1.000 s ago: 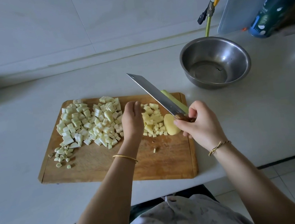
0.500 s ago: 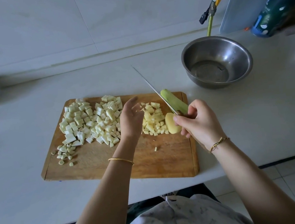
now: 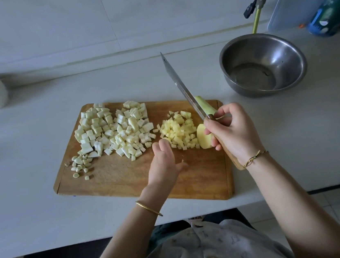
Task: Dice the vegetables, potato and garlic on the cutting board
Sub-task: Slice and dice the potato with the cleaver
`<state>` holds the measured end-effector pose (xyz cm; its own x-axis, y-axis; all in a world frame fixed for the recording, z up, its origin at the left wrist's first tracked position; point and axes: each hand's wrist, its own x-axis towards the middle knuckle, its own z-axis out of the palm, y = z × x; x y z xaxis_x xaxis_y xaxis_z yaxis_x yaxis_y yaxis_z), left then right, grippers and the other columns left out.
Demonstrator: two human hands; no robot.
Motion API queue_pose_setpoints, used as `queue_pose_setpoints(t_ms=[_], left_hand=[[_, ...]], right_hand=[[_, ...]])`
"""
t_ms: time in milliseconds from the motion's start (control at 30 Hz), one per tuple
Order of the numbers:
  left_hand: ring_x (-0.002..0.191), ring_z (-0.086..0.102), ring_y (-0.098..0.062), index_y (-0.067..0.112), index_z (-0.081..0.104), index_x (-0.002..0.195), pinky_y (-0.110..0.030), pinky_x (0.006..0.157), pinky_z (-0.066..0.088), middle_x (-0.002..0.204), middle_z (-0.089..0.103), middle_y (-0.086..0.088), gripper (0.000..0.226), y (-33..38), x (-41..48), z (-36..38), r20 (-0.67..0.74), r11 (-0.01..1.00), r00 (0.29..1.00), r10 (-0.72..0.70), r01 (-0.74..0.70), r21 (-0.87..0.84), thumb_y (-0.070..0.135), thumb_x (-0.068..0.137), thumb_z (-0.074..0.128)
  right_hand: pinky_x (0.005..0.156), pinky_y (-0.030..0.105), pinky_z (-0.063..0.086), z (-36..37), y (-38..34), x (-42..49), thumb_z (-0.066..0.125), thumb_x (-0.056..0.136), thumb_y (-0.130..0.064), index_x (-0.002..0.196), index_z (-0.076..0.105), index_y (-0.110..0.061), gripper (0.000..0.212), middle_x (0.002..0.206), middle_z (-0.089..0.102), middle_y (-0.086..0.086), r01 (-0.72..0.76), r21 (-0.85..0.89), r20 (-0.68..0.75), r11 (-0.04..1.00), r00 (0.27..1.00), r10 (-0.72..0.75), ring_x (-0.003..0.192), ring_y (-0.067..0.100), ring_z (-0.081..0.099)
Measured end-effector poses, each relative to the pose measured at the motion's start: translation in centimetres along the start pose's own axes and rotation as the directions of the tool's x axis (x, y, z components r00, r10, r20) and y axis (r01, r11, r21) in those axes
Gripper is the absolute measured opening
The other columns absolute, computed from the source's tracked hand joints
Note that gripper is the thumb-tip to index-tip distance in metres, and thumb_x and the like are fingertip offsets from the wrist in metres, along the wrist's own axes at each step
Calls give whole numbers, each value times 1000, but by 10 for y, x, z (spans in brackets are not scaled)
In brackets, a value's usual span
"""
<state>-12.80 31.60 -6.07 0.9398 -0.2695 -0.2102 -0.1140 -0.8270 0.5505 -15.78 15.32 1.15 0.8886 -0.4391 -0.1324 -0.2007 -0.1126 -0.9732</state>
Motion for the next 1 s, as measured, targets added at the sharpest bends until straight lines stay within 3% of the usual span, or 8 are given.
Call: queue_pose_setpoints(t_ms=[100, 200, 400, 500, 633, 733, 900, 1000], left_hand=[[79, 54, -19, 5, 36, 127, -21, 77, 48, 126, 35, -13, 70, 1, 9, 1, -53, 999, 998, -33, 32, -14, 23, 75, 79], [95, 57, -26, 2, 34, 131, -26, 86, 49, 132, 34, -18, 73, 3, 21, -1, -65, 996, 996, -63, 59, -61, 19, 76, 79], [113, 53, -29, 0, 21, 146, -27, 95, 42, 143, 25, -22, 83, 15, 38, -10, -61, 994, 993, -102, 103, 20, 11, 82, 72], [107, 53, -27, -2, 25, 143, -27, 92, 43, 140, 27, -20, 79, 16, 43, -11, -29, 991, 991, -127, 128, 45, 10, 82, 73], [87, 47, -20, -1, 41, 123, -22, 72, 38, 134, 33, -20, 45, 13, 51, -11, -46, 989, 991, -123, 126, 73, -4, 84, 66], [93, 47, -25, 2, 43, 115, -26, 72, 38, 130, 37, -18, 34, 11, 60, -12, -49, 995, 996, -73, 77, 66, -10, 85, 54], [119, 41, -30, 5, 34, 136, -31, 84, 40, 136, 33, -16, 54, 15, 66, -17, -22, 991, 1000, -2, 4, 132, -8, 88, 54], [125, 38, -30, 5, 41, 132, -35, 88, 43, 142, 31, -16, 47, 21, 56, -22, -73, 977, 995, 74, -57, 205, -7, 89, 54]], right_hand=[[41, 29, 45, 3, 0, -2, 68, 84, -12, 92, 46, -11, 23, 71, 69, 11, -16, 24, 23, 1000, 1000, 16, 45, 20, 53], [40, 29, 44, 6, 1, -3, 68, 85, -12, 95, 47, -8, 24, 72, 69, 12, -34, 33, 33, 999, 999, 33, 46, 20, 53], [40, 29, 43, 6, 2, -4, 68, 85, -11, 94, 46, -9, 23, 72, 69, 14, -40, 50, 41, 998, 998, 38, 46, 21, 53], [40, 29, 43, 6, 2, -2, 68, 85, -10, 94, 46, -9, 24, 72, 69, 14, -39, 54, 42, 998, 998, 37, 45, 20, 53], [41, 29, 43, 5, 1, 0, 67, 85, -9, 91, 45, -12, 23, 71, 69, 12, -54, 65, 50, 996, 997, 50, 45, 20, 52], [41, 29, 43, 1, -1, 2, 67, 86, -9, 94, 47, -9, 21, 71, 69, 13, -59, 82, 59, 995, 997, 54, 45, 20, 53], [41, 28, 42, -11, -5, 6, 64, 88, -7, 99, 48, -3, 19, 70, 66, 16, -81, 149, 91, 985, 994, 68, 45, 22, 51], [42, 28, 41, -19, -7, 7, 64, 88, -8, 98, 49, -3, 18, 68, 66, 16, -112, 191, 92, 975, 991, 96, 45, 24, 50]])
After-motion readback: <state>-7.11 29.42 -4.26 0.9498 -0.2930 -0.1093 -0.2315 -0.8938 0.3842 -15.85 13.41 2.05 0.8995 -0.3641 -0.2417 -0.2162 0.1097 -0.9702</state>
